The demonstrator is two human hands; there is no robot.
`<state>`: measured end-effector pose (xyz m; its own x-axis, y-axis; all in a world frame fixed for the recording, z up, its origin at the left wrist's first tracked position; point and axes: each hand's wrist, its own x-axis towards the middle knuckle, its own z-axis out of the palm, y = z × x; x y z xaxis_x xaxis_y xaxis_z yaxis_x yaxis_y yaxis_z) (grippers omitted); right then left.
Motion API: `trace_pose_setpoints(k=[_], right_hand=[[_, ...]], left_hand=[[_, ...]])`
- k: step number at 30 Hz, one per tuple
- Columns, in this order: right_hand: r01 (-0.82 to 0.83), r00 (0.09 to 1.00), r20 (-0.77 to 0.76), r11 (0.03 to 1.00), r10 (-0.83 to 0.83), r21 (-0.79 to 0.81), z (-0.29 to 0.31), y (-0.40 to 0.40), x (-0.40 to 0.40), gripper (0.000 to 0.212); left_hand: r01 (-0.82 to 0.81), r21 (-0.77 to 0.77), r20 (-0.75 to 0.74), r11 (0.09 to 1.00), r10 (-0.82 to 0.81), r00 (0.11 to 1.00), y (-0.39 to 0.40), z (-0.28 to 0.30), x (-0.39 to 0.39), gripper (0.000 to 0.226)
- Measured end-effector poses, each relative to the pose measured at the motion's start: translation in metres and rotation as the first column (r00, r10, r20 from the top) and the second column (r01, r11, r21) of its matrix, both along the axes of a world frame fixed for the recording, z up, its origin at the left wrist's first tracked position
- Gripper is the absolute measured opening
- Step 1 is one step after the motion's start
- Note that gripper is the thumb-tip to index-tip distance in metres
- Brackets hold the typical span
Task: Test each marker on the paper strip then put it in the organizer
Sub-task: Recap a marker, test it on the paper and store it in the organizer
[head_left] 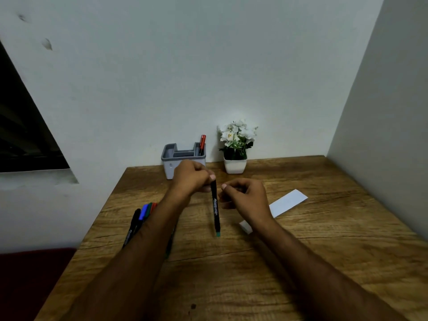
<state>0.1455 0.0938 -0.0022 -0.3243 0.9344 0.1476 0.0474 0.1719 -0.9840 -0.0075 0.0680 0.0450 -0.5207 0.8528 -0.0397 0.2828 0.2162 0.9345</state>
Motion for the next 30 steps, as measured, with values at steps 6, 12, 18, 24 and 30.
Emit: trace_pose_setpoints(k=[6,12,18,24,30], right_hand=[[-0.047,0.995,0.081,0.998,0.050,-0.047,-0.001,0.007,0.007,0.024],[0.009,0.991,0.137,1.000,-0.006,-0.018,-0.001,0.012,0.015,0.020],[0.022,0.990,0.142,0.992,-0.004,-0.123,0.009,0.015,0.016,0.028],[-0.006,0.994,0.106,0.956,0.039,-0.293,0.007,0.008,0.044,0.028],[-0.030,0.996,-0.091,0.959,0.004,-0.283,0.016,0.014,0.052,0.018]], left_hand=[[-0.064,0.086,0.227,0.994,0.043,0.973,0.014,-0.002,0.018,0.010],[-0.082,0.091,0.354,0.992,0.045,0.934,0.022,-0.014,0.035,0.009],[-0.185,0.022,0.539,0.983,0.144,0.830,0.033,-0.015,0.050,0.016],[-0.438,0.029,0.476,0.898,0.373,0.797,0.047,-0.016,-0.001,0.014],[-0.082,-0.034,-0.398,0.996,0.062,0.915,0.049,-0.026,0.027,0.019]])
